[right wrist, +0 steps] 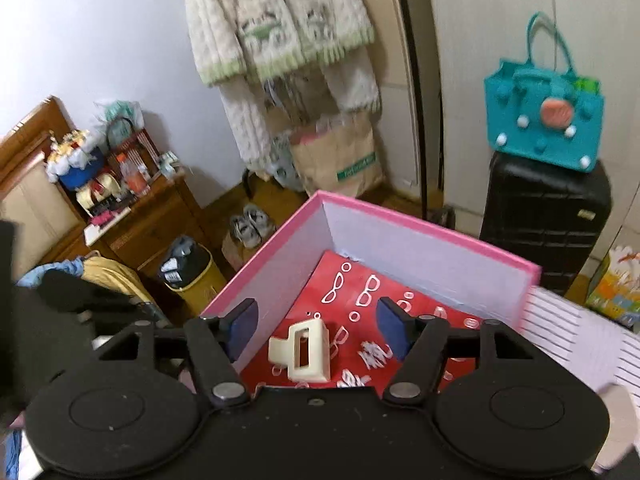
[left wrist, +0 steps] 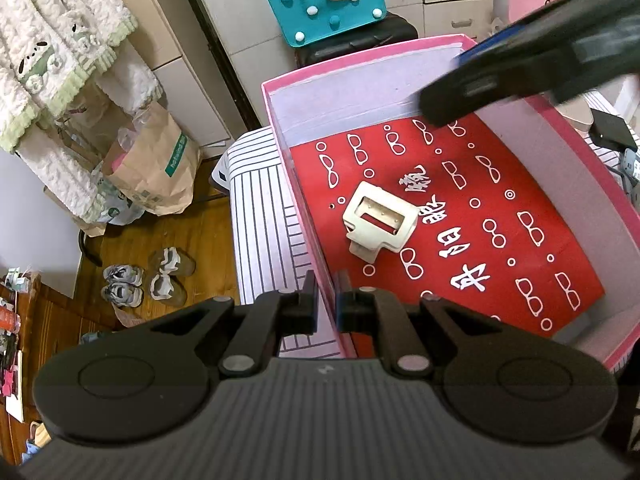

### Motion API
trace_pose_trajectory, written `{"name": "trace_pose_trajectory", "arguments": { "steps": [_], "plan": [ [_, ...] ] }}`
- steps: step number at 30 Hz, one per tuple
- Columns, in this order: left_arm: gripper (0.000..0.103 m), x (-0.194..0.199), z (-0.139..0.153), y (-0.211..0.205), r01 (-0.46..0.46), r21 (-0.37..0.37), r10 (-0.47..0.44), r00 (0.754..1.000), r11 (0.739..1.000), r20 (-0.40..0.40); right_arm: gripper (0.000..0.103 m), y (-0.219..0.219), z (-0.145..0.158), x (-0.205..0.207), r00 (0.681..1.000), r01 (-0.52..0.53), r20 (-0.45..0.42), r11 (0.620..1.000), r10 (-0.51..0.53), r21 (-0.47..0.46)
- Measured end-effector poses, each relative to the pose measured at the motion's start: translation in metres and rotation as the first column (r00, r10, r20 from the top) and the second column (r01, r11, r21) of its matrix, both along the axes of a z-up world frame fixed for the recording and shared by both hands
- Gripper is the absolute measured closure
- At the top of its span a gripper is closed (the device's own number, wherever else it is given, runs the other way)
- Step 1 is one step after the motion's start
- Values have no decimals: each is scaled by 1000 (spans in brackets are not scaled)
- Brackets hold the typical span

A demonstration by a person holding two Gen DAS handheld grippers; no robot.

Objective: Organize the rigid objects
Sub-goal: 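Carry the hair clip into the pink box and open the right gripper, then grasp the grey pocket wifi router with the right gripper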

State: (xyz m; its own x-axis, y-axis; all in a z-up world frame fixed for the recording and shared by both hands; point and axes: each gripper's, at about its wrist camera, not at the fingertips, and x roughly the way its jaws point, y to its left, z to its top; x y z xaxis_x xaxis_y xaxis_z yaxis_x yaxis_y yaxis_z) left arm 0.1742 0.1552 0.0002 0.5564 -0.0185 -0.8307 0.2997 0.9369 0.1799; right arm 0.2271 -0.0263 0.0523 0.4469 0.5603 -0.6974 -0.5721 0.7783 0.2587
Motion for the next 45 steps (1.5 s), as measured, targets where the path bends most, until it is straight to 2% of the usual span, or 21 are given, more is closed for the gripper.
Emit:
{"name": "trace_pose_trajectory", "arguments": {
  "steps": [3, 10, 14, 18, 21, 27, 30, 34, 42, 45],
  "plan": [
    [96, -1, 1, 2, 2, -8, -2, 1000, 1000, 3, 32, -30, 10, -20, 1000, 21, 21, 1000, -21, -1],
    [95, 0, 1, 9, -2, -50, 2, 1000, 999, 0, 32, -92, 5, -68, 983, 152, 118, 983, -140, -100],
    [96, 1, 2, 13, -19, -73, 19, 1000, 997, 1, 32, -133, -16, -86, 970, 232, 103, 964, -220, -127],
    [97, 1, 7, 16, -42, -82, 45, 999, 996, 27, 32, -173, -43, -101, 956, 292, 50, 948, -288, -123],
    [98, 0, 13, 16, -49, -88, 54, 997, 995, 50, 32, -196, -67, -113, 947, 319, 15, 932, -322, -170],
    [98, 2, 9, 10, -80, -69, 83, 996, 994, 42, 32, -230, -92, -122, 920, 388, 60, 877, -387, -283],
    [98, 3, 9, 10, -97, -66, 99, 994, 993, 35, 33, -243, -100, -117, 920, 385, 50, 872, -389, -302],
    [98, 4, 9, 8, -114, -51, 115, 993, 992, 32, 37, -253, -113, -114, 937, 331, 4, 887, -349, -321],
    [98, 2, 9, 1, -129, -14, 129, 991, 992, 34, 36, -241, -133, -108, 971, 205, -32, 900, -235, -384],
    [98, 3, 9, 1, -131, -10, 131, 991, 991, 27, 33, -246, -136, -100, 967, 218, -50, 913, -250, -345]
  ]
}}
